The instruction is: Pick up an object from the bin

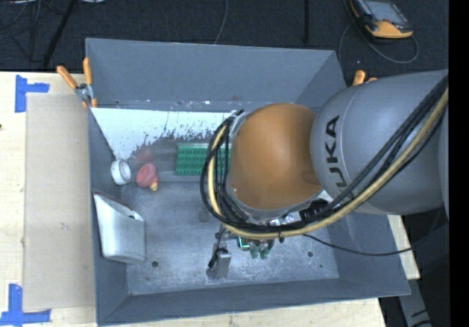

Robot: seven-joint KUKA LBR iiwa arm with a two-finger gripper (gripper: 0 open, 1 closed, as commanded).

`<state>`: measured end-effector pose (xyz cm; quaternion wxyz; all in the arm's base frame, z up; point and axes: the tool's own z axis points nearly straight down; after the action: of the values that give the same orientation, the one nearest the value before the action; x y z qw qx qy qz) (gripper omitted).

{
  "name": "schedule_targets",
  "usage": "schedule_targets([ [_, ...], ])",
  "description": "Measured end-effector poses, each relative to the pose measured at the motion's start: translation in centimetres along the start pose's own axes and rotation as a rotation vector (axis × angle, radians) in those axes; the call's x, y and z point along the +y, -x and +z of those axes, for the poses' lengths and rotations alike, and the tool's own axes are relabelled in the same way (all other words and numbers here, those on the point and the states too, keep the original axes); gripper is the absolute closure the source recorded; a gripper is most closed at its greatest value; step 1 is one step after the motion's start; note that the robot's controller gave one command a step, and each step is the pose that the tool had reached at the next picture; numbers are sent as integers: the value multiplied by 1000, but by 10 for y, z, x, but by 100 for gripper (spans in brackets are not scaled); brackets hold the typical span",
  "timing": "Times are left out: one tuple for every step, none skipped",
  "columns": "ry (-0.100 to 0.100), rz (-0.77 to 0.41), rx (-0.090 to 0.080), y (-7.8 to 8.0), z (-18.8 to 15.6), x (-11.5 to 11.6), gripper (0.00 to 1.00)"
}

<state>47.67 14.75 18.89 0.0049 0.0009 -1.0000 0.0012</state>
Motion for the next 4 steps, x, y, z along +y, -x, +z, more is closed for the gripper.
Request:
schedule_targets([
  [3,-183,-25,-2,118,-71,0],
  [1,-262,-13,-1,89,-93,0],
  [0,-452,-17,110,88,-89,0],
  [4,-90,-9,144,118,-6,0],
])
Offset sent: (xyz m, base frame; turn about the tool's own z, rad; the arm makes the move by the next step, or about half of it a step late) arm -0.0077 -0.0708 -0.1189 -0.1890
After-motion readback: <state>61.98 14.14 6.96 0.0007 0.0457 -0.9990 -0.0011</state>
